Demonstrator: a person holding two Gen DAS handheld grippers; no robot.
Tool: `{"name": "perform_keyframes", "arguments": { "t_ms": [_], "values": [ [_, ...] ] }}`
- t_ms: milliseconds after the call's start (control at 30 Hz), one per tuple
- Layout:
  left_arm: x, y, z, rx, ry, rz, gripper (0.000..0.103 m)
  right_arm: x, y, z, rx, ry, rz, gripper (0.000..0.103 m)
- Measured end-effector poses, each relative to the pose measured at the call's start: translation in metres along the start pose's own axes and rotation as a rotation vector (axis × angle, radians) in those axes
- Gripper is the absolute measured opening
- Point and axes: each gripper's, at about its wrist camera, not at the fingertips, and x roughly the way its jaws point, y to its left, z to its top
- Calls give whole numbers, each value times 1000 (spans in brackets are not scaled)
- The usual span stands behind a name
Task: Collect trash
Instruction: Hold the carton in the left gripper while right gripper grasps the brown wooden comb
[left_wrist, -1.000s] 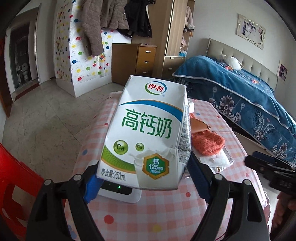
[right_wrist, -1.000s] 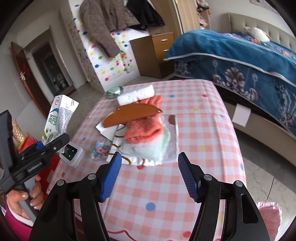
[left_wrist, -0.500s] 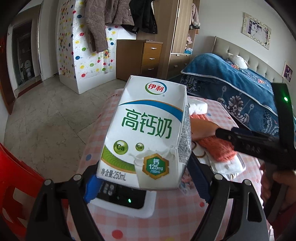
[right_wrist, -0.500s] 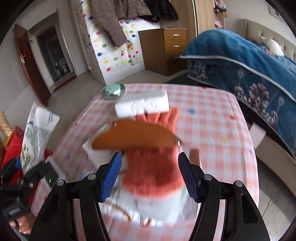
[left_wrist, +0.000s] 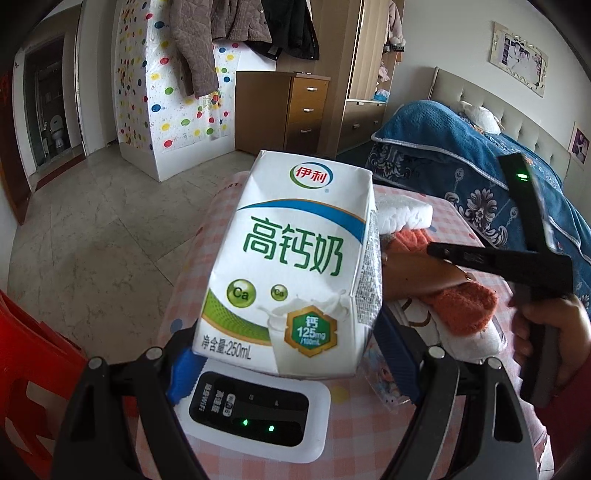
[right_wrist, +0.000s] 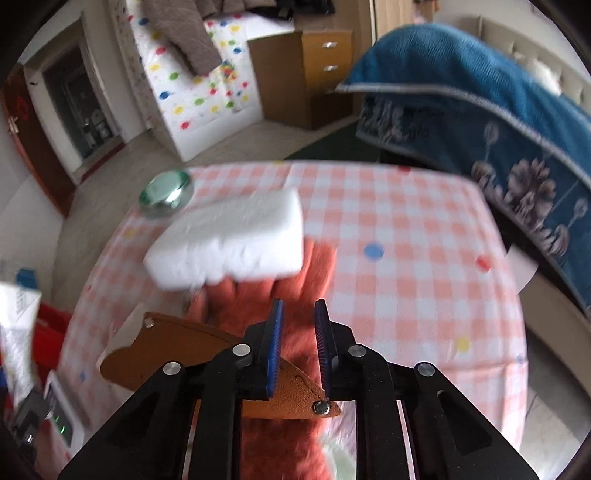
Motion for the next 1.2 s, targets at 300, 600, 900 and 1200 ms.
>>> {"name": "perform_keyframes", "arguments": {
  "t_ms": [300, 600, 900, 1200],
  "values": [
    [-14, 8, -12, -17, 6, 30, 81, -55, 28, -61, -95, 73, 156, 21],
    [-39, 28, -32, -61, 4, 61, 81, -93, 72, -106, -288, -38, 103, 68],
    [-38, 33, -38, -82, 16, 48, 81, -70, 115, -108, -574, -7, -1, 78],
    [-37, 34, -35, -86, 11, 53, 81, -52, 116, -94, -582, -36, 3, 35]
  ]
}}
